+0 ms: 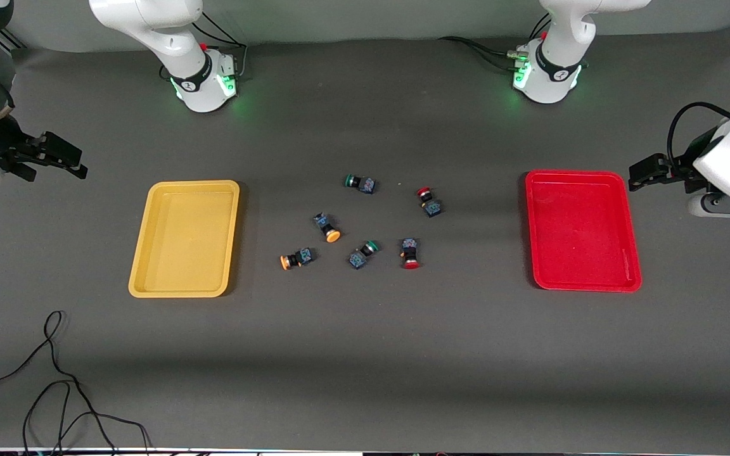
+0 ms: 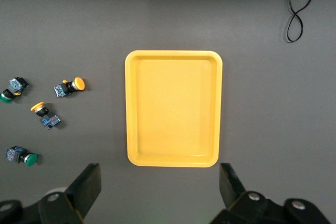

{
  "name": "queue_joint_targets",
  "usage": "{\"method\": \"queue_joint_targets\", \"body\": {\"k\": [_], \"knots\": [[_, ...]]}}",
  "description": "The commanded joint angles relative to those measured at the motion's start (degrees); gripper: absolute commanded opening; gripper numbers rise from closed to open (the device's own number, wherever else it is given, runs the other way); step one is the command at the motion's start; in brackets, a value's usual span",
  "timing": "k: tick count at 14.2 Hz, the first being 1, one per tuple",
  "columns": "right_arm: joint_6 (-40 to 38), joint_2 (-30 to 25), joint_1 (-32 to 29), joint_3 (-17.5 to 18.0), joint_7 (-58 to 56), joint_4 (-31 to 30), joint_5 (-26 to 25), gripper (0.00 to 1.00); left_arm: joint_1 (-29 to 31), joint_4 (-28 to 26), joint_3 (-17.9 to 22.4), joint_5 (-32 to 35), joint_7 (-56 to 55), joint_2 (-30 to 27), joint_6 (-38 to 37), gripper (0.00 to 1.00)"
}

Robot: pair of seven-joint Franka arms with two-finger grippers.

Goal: Place red and yellow buttons in trays

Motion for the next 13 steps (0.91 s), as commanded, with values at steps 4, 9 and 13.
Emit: {"method": "queue_joint_targets", "body": {"k": [4, 9, 13], "knots": [[-0.3, 1.7, -0.1, 1.2, -0.1, -0.4, -0.3, 1.0, -1.1, -1.4, 1.0, 0.2, 0.7, -1.8, 0.2, 1.0], [5.6, 11.8, 1.4, 10.0, 3.8, -0.4, 0.2, 1.0, -1.1, -1.3, 1.0, 0.6, 0.8, -1.6, -0.4, 1.0], [16.5, 19.6, 1.5, 21.9, 12.4, -2.0, 0.2, 1.0, -1.6, -2.0, 0.7, 0.0, -0.8, -1.2, 0.0, 1.0]]}}
